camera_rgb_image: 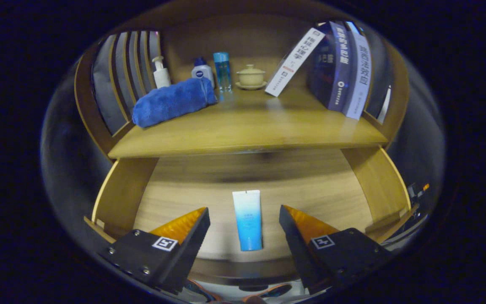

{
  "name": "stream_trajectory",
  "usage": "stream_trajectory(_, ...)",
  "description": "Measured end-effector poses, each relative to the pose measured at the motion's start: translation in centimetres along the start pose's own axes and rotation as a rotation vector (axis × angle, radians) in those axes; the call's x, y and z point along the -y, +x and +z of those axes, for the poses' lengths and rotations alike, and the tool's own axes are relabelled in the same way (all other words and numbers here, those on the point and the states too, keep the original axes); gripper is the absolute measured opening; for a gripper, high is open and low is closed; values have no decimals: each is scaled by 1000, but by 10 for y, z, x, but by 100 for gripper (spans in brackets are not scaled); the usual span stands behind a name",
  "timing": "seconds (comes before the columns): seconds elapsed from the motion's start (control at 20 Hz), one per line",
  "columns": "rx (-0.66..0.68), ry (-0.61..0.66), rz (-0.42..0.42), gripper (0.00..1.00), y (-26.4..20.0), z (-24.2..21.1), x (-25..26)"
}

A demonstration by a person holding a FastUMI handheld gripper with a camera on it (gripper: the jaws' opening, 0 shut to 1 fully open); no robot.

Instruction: Pull open the drawer, take out the items inside it, and place them on the countertop above the cabinet.

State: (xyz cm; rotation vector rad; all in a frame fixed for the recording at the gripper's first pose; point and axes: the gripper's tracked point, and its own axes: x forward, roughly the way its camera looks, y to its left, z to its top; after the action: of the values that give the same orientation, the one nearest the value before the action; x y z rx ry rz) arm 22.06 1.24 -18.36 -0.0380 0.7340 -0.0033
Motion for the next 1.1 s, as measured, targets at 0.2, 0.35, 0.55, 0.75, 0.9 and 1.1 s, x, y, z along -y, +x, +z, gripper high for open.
stream_trajectory(0.2,-194,9,0,99,35,-18,-7)
stream_trajectory(0.35,-393,-26,-5,84,43,-45,-4)
stream_trajectory(0.55,-434,-29,-51,54,59,-54,8)
stream_trajectory(0.75,-401,-47,-35,45,49,-51,3)
stream_trajectory(0.9,-355,-3,40,45,43,-52,-13)
stream_trajectory(1.1,-261,-15,61,46,29,-43,-20)
